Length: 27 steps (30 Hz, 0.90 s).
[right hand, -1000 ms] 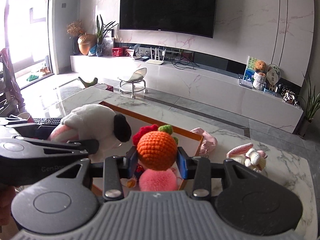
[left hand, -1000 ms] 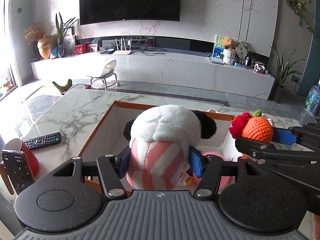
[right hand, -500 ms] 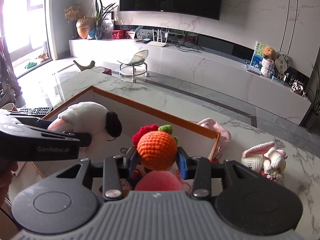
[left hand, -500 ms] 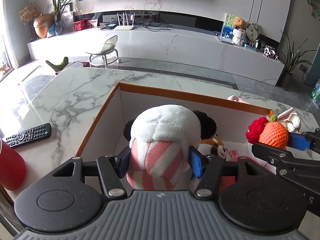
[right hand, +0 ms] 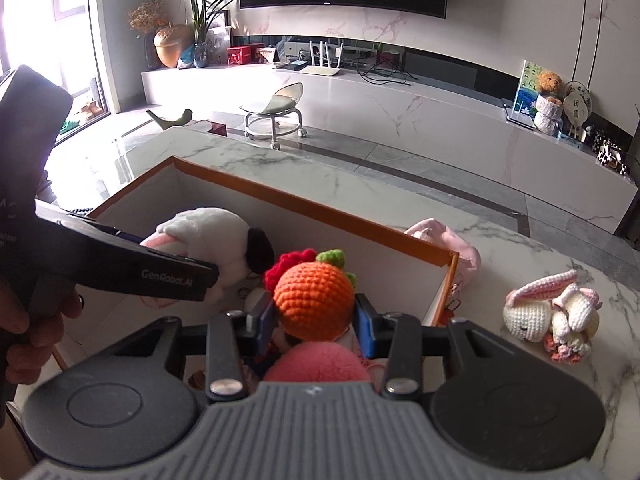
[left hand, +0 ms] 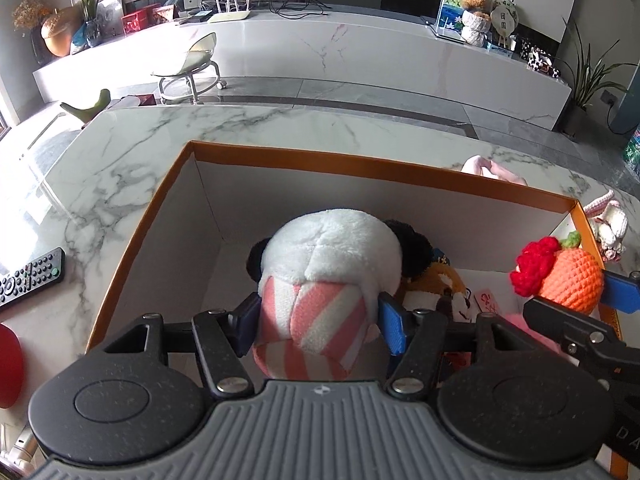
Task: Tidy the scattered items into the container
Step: 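Lower the panda plush into the box with the left tool while the right tool holds the carrot above it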
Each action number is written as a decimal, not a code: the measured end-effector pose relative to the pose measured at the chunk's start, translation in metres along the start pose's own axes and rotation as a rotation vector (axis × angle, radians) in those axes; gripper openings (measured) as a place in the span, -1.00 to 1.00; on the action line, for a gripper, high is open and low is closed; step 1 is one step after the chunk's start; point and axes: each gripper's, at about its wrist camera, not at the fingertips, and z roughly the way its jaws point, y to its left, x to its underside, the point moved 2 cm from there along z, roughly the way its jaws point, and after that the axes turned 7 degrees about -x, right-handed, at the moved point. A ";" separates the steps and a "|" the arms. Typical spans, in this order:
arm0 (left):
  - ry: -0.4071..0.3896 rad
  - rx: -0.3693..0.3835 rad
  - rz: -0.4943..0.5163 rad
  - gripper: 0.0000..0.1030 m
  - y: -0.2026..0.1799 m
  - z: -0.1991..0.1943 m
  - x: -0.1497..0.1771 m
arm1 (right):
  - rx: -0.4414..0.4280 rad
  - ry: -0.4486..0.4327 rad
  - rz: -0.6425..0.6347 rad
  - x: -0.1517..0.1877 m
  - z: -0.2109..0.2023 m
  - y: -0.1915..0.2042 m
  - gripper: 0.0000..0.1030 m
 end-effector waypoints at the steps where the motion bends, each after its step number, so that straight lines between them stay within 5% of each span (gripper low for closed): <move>1: -0.001 -0.004 -0.003 0.39 0.000 0.001 -0.001 | 0.007 0.000 0.004 0.000 0.000 -0.003 -0.15; 13: 0.053 0.010 0.020 0.58 -0.002 0.007 -0.004 | 0.024 0.011 0.014 -0.001 0.003 -0.012 -0.15; 27: -0.040 0.003 0.000 0.58 0.001 -0.024 -0.009 | 0.034 0.059 0.047 -0.006 0.019 -0.016 -0.15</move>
